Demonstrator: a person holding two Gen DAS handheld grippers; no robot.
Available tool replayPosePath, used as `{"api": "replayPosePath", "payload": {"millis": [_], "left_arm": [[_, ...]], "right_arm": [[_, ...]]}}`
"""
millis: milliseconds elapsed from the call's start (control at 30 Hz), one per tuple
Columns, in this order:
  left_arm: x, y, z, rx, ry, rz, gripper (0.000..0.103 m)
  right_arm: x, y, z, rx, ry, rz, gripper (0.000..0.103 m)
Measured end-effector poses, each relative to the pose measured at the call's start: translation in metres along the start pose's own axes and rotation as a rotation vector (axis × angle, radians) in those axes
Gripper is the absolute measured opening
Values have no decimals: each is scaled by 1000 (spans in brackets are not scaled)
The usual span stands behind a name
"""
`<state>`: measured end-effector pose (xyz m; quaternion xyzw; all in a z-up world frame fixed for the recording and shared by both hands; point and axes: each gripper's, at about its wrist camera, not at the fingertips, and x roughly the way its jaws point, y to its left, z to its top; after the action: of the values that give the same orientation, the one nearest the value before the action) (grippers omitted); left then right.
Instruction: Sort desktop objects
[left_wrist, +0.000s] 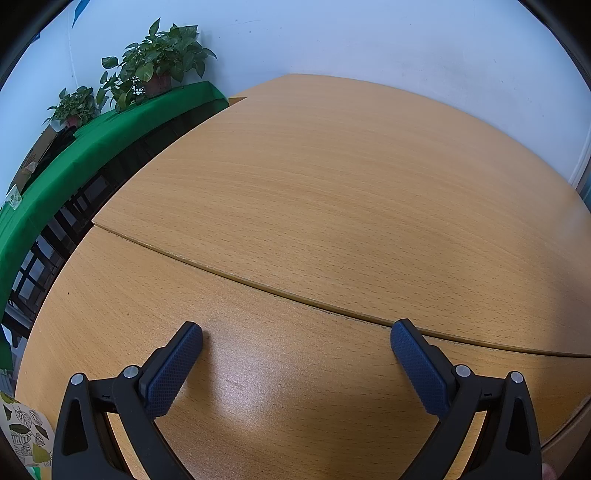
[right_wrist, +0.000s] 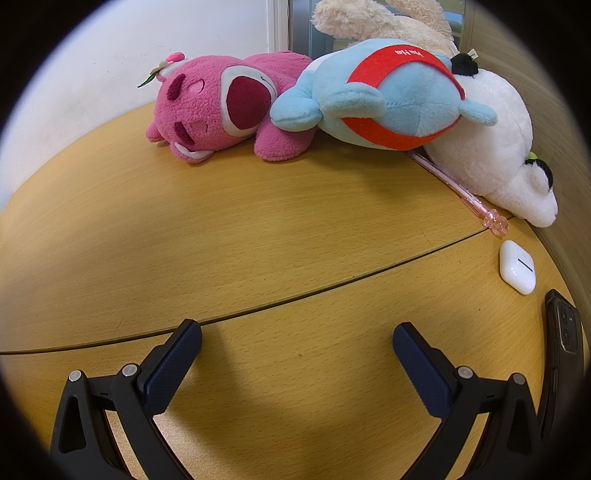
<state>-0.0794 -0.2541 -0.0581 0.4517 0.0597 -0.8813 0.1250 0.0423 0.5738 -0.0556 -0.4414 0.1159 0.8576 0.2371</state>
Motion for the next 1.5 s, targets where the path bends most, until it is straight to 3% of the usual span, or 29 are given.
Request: {"api": "replayPosePath", "payload": {"millis": [1500], "left_arm": [[2, -3, 1, 6, 0, -3, 103]], "right_arm": [[2, 2, -5, -2, -2, 3, 103]]}}
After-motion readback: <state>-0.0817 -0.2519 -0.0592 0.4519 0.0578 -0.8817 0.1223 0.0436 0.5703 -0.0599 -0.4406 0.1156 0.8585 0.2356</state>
